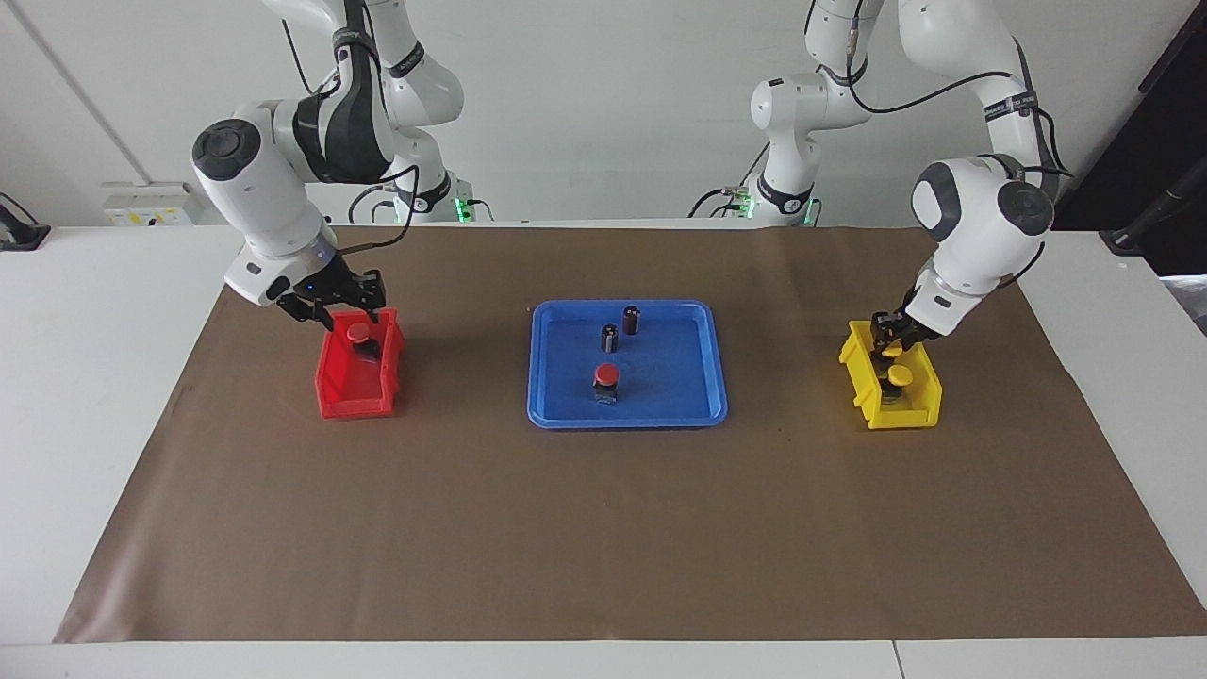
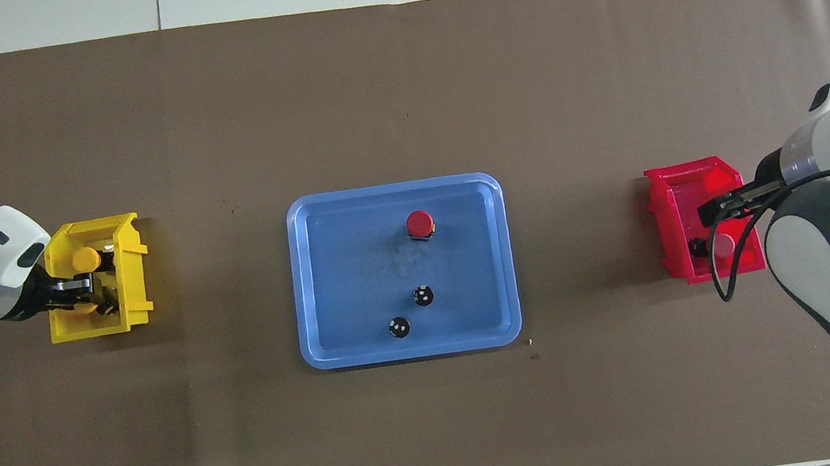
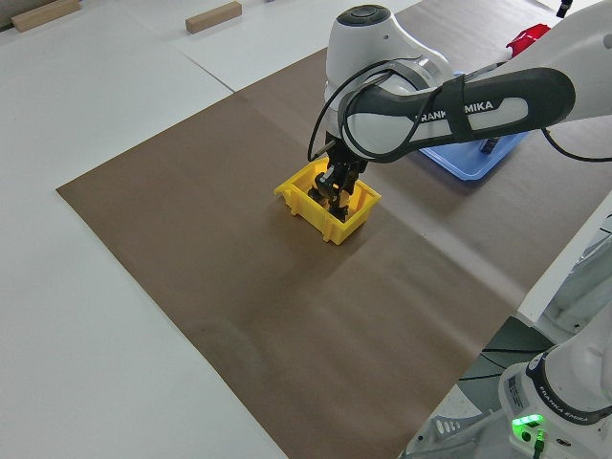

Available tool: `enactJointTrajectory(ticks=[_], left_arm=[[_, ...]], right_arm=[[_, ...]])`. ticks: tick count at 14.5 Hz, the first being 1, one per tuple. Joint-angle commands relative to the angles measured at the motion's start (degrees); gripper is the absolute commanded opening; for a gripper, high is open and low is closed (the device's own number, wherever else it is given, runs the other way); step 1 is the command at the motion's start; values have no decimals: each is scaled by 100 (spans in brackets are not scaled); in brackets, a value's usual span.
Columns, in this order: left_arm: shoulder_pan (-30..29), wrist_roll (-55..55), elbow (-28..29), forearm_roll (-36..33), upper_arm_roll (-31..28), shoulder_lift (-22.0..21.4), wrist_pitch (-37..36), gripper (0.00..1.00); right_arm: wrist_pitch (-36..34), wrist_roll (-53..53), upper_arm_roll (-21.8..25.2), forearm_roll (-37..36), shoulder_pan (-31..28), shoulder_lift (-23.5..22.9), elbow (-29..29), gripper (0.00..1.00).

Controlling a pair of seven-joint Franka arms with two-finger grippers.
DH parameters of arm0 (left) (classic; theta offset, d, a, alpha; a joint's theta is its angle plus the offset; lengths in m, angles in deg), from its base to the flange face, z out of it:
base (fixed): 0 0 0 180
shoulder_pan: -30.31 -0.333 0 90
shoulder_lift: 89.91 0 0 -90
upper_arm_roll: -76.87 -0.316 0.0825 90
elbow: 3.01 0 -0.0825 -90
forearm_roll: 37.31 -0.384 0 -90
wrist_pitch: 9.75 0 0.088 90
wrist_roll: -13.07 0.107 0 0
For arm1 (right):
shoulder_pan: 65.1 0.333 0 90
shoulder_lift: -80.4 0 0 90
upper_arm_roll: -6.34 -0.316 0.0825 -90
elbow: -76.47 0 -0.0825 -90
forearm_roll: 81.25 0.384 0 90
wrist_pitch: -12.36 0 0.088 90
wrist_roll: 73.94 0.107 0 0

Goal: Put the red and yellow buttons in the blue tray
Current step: 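Lift the yellow button with the left gripper while the right gripper returns, then lower the yellow button into the tray with the left gripper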

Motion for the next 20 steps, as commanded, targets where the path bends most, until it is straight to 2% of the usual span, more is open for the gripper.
enactJointTrajectory(ticks=[1, 4, 7, 9, 12, 13, 14, 16, 18, 20], left_arm=[[-77, 164, 214, -135, 21, -171, 220, 27], [-77, 102, 127, -127, 12, -153, 63, 11], [-130, 41, -636, 127, 21, 56, -1016, 10], [-86, 23, -1076, 155, 12, -3, -1561, 9], [10, -282, -2042, 207, 64, -83, -2703, 9], [80, -746, -2358, 651, 99, -83, -2846, 9], [177, -1168, -2640, 1056, 143, -22, -2917, 8], [885, -1950, -2757, 1042, 249, 5, -2875, 4], [1537, -2751, -2608, 1042, 258, 92, -2323, 2], [1899, -3034, -2572, 1060, 267, 443, -1840, 2]], right_arm=[[536, -503, -93, 39, -393, 393, -786, 69], [842, -574, -102, 39, -412, 375, -1024, 67], [1125, -539, -102, 39, -412, 226, -1130, 66], [1169, -521, -102, 39, -403, 208, -1121, 65], [1204, -486, -110, 48, -377, 199, -1121, 62], [1204, -486, -110, 48, -368, 199, -1130, 60], [1204, -486, -110, 48, -368, 199, -1130, 59], [1213, -486, -110, 48, -368, 199, -1130, 59], [1213, -486, -119, 48, -368, 147, -1130, 59], [1213, -486, -119, 57, -368, 59, -1130, 59]])
